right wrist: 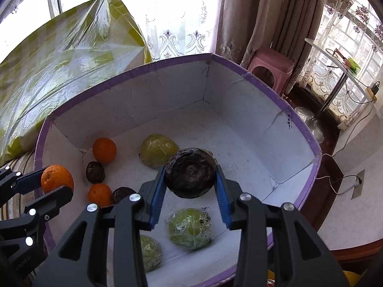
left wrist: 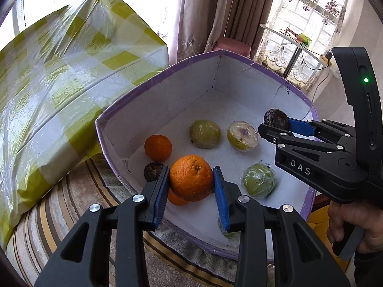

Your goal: Organize fruits

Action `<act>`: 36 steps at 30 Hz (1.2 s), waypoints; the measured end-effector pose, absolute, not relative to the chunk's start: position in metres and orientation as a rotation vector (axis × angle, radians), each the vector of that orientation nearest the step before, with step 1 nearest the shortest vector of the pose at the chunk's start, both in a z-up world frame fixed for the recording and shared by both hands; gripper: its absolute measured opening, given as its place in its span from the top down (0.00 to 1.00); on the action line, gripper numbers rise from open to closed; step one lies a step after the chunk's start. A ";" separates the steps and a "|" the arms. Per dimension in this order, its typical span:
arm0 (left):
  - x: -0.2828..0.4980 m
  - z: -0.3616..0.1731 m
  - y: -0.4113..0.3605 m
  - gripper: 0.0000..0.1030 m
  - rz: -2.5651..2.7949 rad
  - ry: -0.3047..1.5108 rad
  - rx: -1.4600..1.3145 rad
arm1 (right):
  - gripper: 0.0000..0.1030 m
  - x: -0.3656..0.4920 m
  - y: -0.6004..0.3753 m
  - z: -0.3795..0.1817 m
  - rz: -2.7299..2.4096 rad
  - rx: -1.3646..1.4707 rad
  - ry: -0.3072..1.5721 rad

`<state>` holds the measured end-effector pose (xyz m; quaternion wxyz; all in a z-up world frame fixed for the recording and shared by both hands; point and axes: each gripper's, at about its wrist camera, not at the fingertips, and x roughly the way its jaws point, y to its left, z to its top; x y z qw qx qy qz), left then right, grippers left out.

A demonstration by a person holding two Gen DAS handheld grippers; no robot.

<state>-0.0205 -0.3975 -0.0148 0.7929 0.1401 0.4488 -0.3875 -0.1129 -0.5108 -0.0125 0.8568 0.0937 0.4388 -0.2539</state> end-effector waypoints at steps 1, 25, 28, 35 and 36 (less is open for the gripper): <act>-0.021 -0.015 -0.397 0.56 -0.836 0.971 0.293 | 0.54 -0.115 -0.511 -0.013 -0.540 0.194 0.923; -0.040 -0.009 -0.395 0.16 -0.797 0.959 0.236 | 0.17 -0.155 -0.518 0.000 -0.625 0.169 0.930; -0.039 -0.009 -0.394 0.16 -0.799 0.960 0.231 | 0.17 -0.154 -0.517 -0.001 -0.626 0.166 0.931; -0.040 -0.009 -0.394 0.16 -0.796 0.958 0.238 | 0.17 -0.154 -0.517 -0.001 -0.623 0.167 0.929; -0.040 -0.009 -0.394 0.16 -0.796 0.958 0.236 | 0.17 -0.154 -0.517 0.000 -0.624 0.167 0.929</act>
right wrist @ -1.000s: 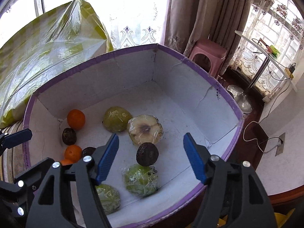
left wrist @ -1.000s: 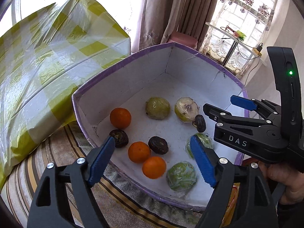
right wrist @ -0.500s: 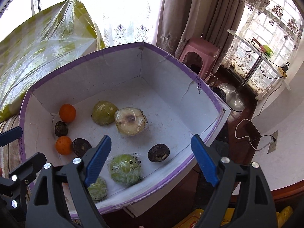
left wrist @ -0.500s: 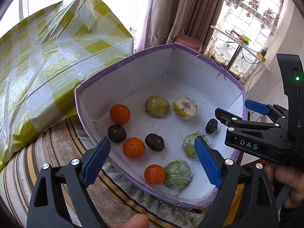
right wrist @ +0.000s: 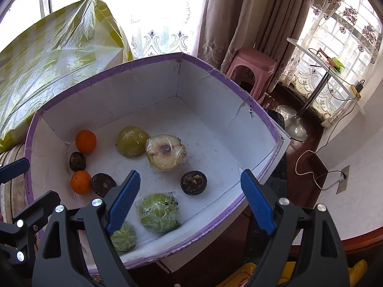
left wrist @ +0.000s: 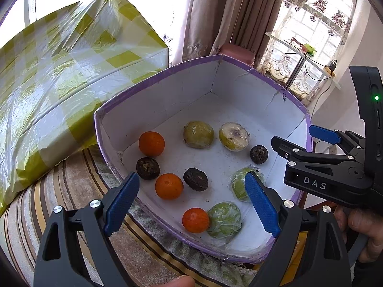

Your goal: Organize fruits

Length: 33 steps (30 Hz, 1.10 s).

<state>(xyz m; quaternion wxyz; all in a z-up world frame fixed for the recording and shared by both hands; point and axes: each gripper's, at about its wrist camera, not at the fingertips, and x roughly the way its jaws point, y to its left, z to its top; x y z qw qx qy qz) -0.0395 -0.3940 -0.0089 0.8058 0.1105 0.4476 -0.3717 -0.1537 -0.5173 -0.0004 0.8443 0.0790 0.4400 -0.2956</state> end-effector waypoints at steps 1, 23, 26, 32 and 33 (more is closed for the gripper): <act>-0.039 -0.009 -0.394 0.16 -0.795 0.958 0.236 | 0.17 -0.154 -0.517 0.000 -0.624 0.168 0.929; -0.040 -0.009 -0.395 0.16 -0.793 0.958 0.240 | 0.17 -0.154 -0.518 -0.001 -0.627 0.171 0.927; -0.040 -0.009 -0.395 0.16 -0.793 0.958 0.241 | 0.17 -0.154 -0.518 -0.001 -0.628 0.171 0.926; -0.040 -0.009 -0.394 0.16 -0.823 0.950 0.214 | 0.17 -0.156 -0.521 -0.002 -0.635 0.180 0.925; -0.041 -0.008 -0.395 0.16 -0.846 0.949 0.189 | 0.17 -0.156 -0.523 -0.002 -0.641 0.183 0.926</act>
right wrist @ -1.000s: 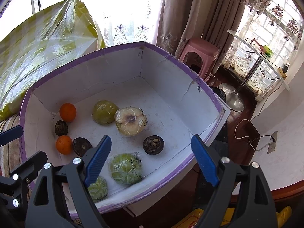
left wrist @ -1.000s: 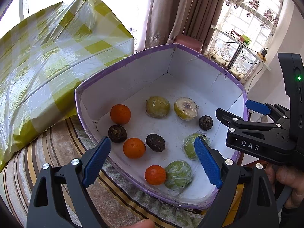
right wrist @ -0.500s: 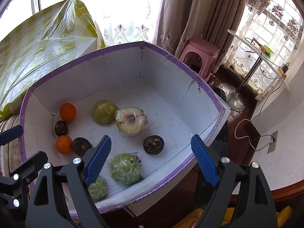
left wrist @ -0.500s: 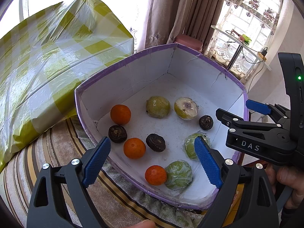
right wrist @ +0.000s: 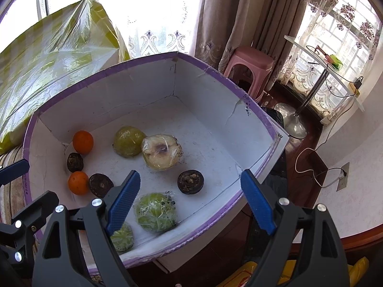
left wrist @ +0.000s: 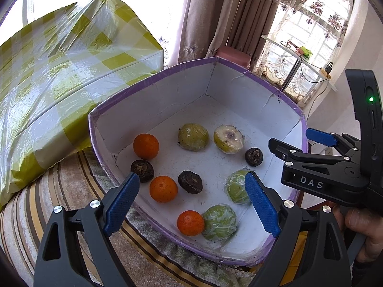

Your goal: Organize fruits

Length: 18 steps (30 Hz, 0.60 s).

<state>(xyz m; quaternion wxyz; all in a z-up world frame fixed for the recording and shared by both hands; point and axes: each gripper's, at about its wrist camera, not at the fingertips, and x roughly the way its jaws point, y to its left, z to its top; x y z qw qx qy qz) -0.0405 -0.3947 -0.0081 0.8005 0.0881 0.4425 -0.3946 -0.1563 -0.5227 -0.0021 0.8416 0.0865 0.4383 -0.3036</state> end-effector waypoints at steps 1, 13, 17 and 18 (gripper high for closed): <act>-0.041 -0.006 -0.395 0.16 -0.855 0.946 0.165 | 0.17 -0.157 -0.525 -0.003 -0.652 0.187 0.928; 0.093 0.134 -0.165 0.16 -0.271 0.676 0.058 | 0.02 0.006 -0.424 0.070 -0.359 0.047 0.777; 0.192 0.090 -0.033 0.16 0.034 0.737 0.075 | 0.02 0.117 -0.333 0.073 -0.176 -0.012 0.742; 0.212 0.076 -0.008 0.16 0.029 0.781 0.052 | 0.02 0.144 -0.312 0.070 -0.139 -0.014 0.752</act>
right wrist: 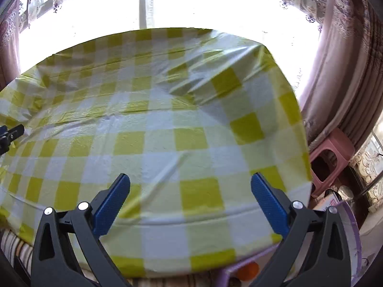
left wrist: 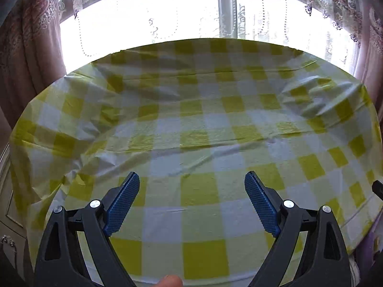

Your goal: Organize fruits

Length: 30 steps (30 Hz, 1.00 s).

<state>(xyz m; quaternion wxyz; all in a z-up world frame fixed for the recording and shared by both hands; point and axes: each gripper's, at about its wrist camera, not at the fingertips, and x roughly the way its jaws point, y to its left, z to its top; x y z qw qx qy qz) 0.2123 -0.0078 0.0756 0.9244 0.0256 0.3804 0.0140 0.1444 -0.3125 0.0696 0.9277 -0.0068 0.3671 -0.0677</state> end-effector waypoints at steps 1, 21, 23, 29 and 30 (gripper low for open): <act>0.228 0.062 0.015 0.16 0.025 0.827 0.017 | 0.02 0.170 -0.293 0.066 -0.089 -0.010 0.762; 0.287 0.005 0.077 0.15 0.121 0.920 -0.043 | 0.01 0.308 -0.199 -0.004 -0.017 -0.026 0.899; 0.286 0.005 0.077 0.15 0.121 0.920 -0.043 | 0.01 0.308 -0.199 -0.004 -0.018 -0.027 0.899; 0.286 0.005 0.077 0.15 0.120 0.920 -0.043 | 0.01 0.310 -0.199 -0.004 -0.017 -0.028 0.899; 0.287 0.005 0.077 0.15 0.120 0.920 -0.043 | 0.01 0.310 -0.199 -0.004 -0.017 -0.028 0.899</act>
